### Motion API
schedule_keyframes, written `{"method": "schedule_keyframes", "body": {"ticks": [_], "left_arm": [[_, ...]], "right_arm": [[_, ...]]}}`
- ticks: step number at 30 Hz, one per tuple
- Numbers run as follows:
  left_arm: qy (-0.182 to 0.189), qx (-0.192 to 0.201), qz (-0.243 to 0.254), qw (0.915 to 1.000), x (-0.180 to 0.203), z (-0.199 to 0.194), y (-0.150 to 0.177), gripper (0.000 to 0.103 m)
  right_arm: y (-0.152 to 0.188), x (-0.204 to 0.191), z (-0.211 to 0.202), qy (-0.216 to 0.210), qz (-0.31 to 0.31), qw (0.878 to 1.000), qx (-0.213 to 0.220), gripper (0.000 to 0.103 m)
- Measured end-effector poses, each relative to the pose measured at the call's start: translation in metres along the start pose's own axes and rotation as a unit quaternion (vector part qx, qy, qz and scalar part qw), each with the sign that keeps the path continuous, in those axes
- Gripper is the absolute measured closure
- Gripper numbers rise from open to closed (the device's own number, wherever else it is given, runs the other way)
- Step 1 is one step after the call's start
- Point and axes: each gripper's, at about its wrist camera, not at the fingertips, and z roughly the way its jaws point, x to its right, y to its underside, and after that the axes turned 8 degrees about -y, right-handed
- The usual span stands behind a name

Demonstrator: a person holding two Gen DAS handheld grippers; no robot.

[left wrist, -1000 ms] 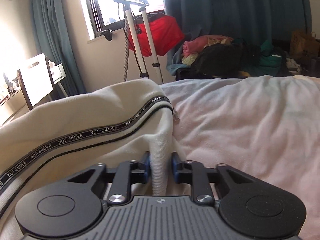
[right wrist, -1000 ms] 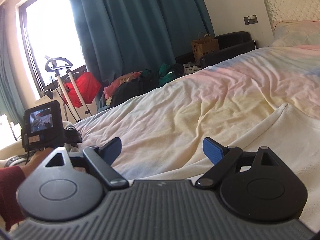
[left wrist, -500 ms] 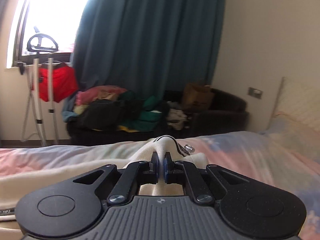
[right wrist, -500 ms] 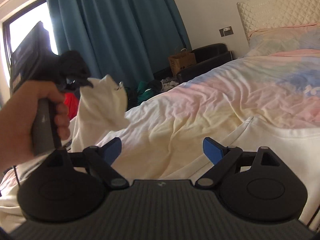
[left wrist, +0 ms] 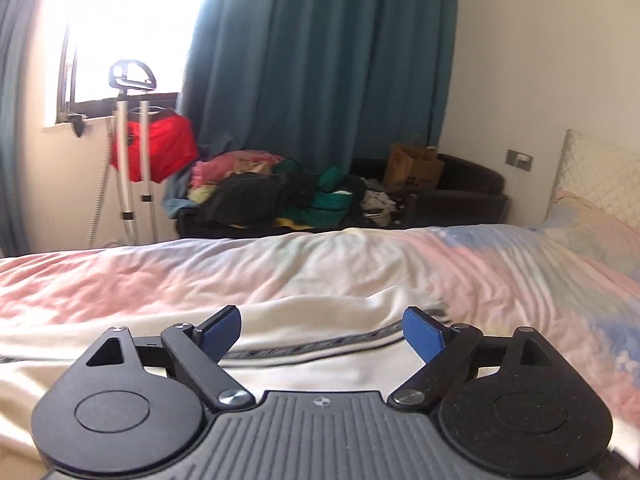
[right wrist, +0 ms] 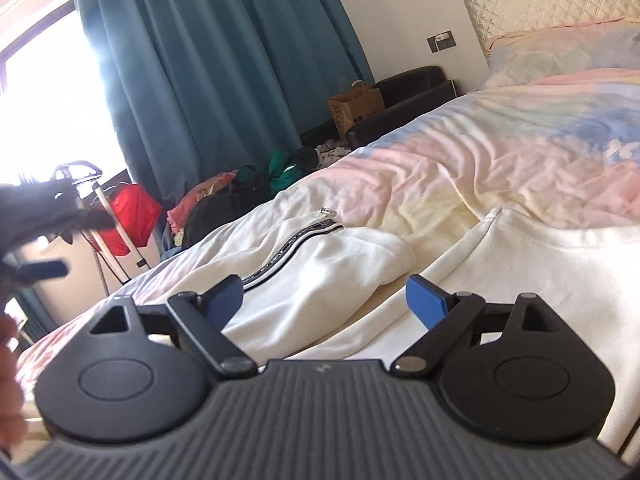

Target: Fold clothes

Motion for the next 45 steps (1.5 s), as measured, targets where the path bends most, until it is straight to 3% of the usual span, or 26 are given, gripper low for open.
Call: {"method": "schedule_keyframes", "body": {"ticks": [4,8,10,12,13,14,16,20,22,23,25,26,27,30,34,37,40,45], "left_arm": [[-0.078,-0.01,-0.012,0.9969,-0.073,-0.084,0.057,0.006],[-0.126,-0.025,-0.071,0.9892,-0.136,-0.147,0.113,0.005],[-0.134,-0.042,-0.121,0.9827,-0.158,-0.16,0.127,0.005],[-0.131,-0.033,-0.164,0.9773,-0.176,-0.171,0.131,0.005],[-0.128,-0.026,-0.184,0.9742,-0.185,-0.177,0.133,0.005],[-0.125,-0.023,-0.19,0.9735,-0.188,-0.178,0.133,0.005],[-0.119,-0.019,-0.188,0.9747,-0.188,-0.176,0.131,0.005],[-0.134,-0.037,-0.139,0.9805,-0.174,-0.163,0.135,0.005],[-0.123,-0.062,-0.146,0.9796,-0.171,-0.15,0.139,0.006],[-0.113,-0.07,-0.156,0.9788,-0.17,-0.145,0.141,0.007],[-0.097,-0.078,-0.17,0.9776,-0.169,-0.138,0.144,0.007],[-0.095,-0.074,-0.167,0.9785,-0.167,-0.137,0.144,0.007],[-0.095,-0.069,-0.162,0.9797,-0.166,-0.136,0.144,0.007],[-0.096,-0.055,-0.141,0.9838,-0.157,-0.134,0.143,0.007],[-0.075,-0.05,-0.142,0.9858,-0.149,-0.131,0.139,0.007],[-0.076,-0.05,-0.127,0.9877,-0.144,-0.133,0.14,0.007],[-0.076,-0.046,-0.121,0.9887,-0.14,-0.139,0.141,0.007],[-0.073,-0.039,-0.117,0.9897,-0.134,-0.149,0.14,0.007]], "right_arm": [[0.0,-0.002,0.006,-0.041,0.014,0.999,-0.026,0.013],[-0.007,0.007,0.028,-0.09,0.069,0.99,-0.085,0.014],[-0.012,0.017,0.045,-0.103,0.103,0.983,-0.115,0.013],[-0.015,0.033,0.062,-0.115,0.149,0.972,-0.139,0.013],[-0.017,0.038,0.07,-0.11,0.155,0.971,-0.144,0.016],[-0.019,0.044,0.078,-0.104,0.159,0.971,-0.147,0.025],[-0.022,0.05,0.095,-0.052,0.158,0.972,-0.166,0.024],[-0.017,0.055,0.125,-0.044,0.183,0.967,-0.171,0.025],[-0.014,0.06,0.14,-0.035,0.183,0.97,-0.156,0.027],[-0.013,0.063,0.148,-0.029,0.183,0.971,-0.148,0.034],[-0.011,0.068,0.161,-0.027,0.182,0.974,-0.13,0.066],[-0.013,0.071,0.166,-0.037,0.193,0.973,-0.119,0.095],[-0.015,0.074,0.17,-0.048,0.208,0.971,-0.108,0.095],[-0.036,0.08,0.157,-0.079,0.23,0.97,-0.02,0.096],[-0.072,0.07,0.142,-0.064,0.175,0.982,0.036,0.096],[-0.075,0.085,0.135,-0.015,0.158,0.986,0.049,0.096],[-0.07,0.108,0.133,0.038,0.147,0.988,0.033,0.096],[-0.057,0.123,0.117,0.074,0.121,0.99,0.002,0.096]]}}
